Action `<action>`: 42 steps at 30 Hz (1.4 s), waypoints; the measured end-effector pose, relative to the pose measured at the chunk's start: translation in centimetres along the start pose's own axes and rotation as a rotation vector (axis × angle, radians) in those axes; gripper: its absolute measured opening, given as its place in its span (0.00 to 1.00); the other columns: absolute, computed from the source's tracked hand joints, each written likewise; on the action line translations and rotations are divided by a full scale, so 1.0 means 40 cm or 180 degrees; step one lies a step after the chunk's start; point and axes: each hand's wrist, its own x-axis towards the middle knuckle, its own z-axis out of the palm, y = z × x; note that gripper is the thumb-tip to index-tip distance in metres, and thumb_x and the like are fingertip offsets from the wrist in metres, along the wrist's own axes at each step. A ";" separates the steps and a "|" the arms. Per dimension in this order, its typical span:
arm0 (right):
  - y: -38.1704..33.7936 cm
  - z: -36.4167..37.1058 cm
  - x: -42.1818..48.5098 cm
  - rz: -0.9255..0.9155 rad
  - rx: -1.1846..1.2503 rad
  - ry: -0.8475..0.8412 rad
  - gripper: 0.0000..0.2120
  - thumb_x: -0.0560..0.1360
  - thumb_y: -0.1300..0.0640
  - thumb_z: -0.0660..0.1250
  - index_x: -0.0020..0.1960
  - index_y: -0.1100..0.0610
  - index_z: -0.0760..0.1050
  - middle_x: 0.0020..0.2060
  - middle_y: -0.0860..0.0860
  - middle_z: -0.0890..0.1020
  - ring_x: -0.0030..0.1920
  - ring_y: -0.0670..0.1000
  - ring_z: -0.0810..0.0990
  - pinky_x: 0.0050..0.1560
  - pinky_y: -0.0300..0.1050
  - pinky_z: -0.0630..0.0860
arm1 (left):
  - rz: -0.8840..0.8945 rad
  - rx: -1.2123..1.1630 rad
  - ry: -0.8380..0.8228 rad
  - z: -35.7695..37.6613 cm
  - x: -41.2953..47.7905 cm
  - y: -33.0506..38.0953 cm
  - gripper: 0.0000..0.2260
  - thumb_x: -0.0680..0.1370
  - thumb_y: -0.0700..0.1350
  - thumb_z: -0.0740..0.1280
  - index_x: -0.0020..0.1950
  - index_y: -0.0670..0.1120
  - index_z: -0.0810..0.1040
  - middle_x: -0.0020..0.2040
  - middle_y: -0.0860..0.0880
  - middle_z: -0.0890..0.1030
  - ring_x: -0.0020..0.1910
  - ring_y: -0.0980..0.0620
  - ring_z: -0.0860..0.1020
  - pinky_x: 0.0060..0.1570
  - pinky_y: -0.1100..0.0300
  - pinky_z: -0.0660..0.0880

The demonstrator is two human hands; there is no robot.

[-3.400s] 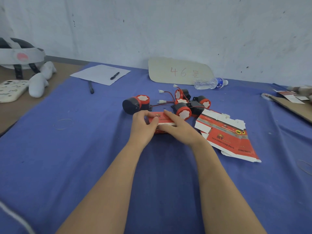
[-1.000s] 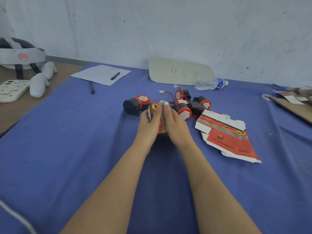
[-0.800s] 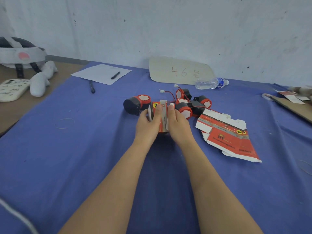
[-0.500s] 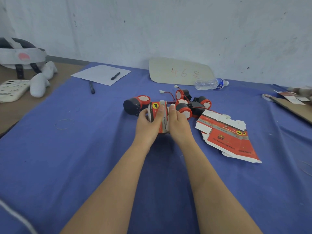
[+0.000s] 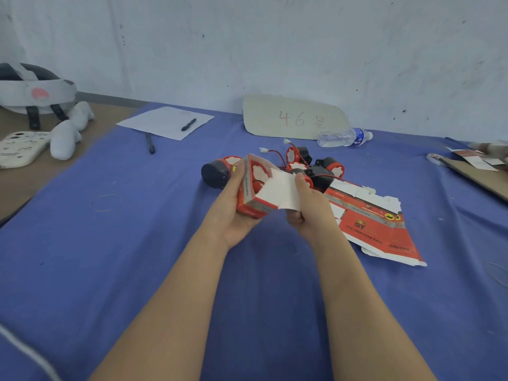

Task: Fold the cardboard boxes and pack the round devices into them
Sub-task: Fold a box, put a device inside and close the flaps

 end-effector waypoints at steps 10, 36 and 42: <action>0.026 0.066 0.002 0.0119 -0.0838 -0.0175 0.18 0.83 0.55 0.50 0.34 0.54 0.60 0.19 0.49 0.66 0.16 0.43 0.63 0.20 0.35 0.60 | -0.0033 -0.0452 -0.0230 -0.001 0.004 -0.016 0.19 0.75 0.59 0.63 0.56 0.47 0.81 0.53 0.45 0.84 0.49 0.48 0.83 0.59 0.52 0.74; -0.017 0.010 -0.022 -0.0809 0.0343 -0.0809 0.06 0.77 0.59 0.66 0.54 0.53 0.76 0.50 0.49 0.83 0.51 0.49 0.82 0.46 0.42 0.81 | 0.0331 -0.0211 0.0341 0.009 0.003 -0.007 0.19 0.80 0.59 0.59 0.61 0.48 0.78 0.52 0.48 0.84 0.47 0.51 0.84 0.38 0.59 0.80; 0.012 0.055 -0.026 -0.1943 -0.1836 0.0764 0.12 0.77 0.54 0.65 0.59 0.54 0.70 0.53 0.49 0.77 0.50 0.51 0.76 0.46 0.43 0.71 | 0.0119 0.0143 0.0617 0.030 0.002 -0.022 0.22 0.79 0.60 0.61 0.67 0.48 0.72 0.58 0.47 0.82 0.54 0.50 0.82 0.47 0.56 0.79</action>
